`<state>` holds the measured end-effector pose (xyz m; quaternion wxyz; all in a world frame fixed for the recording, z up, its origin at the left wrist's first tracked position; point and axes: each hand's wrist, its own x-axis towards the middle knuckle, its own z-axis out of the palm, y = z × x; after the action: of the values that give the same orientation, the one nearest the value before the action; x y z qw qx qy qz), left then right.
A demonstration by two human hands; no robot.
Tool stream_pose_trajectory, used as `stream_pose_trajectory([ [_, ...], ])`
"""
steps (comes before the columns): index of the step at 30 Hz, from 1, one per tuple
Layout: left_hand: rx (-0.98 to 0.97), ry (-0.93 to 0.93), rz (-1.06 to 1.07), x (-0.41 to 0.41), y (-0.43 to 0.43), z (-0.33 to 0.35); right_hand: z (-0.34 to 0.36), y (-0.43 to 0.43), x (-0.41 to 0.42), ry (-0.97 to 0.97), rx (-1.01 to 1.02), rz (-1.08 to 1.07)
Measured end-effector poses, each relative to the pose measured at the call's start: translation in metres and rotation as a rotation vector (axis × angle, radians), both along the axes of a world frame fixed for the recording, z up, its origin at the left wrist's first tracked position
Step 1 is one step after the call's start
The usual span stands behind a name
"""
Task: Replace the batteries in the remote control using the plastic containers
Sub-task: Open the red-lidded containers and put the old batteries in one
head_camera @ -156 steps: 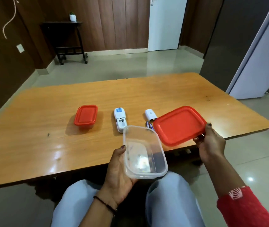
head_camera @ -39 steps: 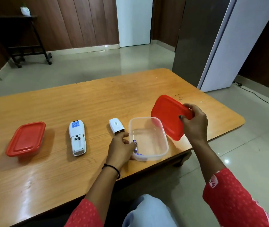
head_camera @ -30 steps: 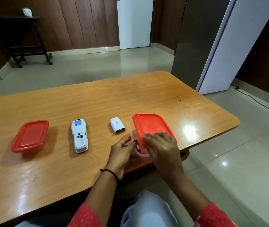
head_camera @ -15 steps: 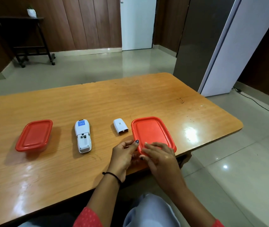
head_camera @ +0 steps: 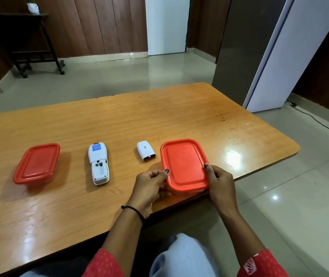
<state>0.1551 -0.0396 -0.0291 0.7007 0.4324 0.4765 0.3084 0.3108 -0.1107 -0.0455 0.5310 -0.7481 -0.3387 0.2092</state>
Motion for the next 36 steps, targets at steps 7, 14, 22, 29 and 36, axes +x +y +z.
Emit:
stream_pose_trajectory([
  [7,0.044,0.015,0.045,0.004,-0.007,0.003,0.005,-0.009,-0.008,0.046,0.081,-0.017],
  [14,0.174,-0.162,0.179,0.0,-0.003,0.044,0.027,-0.034,-0.039,0.041,0.221,0.124],
  [22,0.333,-0.1,0.07,-0.011,-0.028,0.054,0.082,-0.012,-0.028,0.103,-0.01,0.252],
  [29,0.319,-0.135,0.053,-0.019,-0.043,0.053,0.079,-0.005,-0.033,-0.003,-0.036,0.174],
  [36,0.343,-0.165,0.074,-0.021,-0.047,0.046,0.075,-0.003,-0.037,-0.089,-0.026,0.144],
])
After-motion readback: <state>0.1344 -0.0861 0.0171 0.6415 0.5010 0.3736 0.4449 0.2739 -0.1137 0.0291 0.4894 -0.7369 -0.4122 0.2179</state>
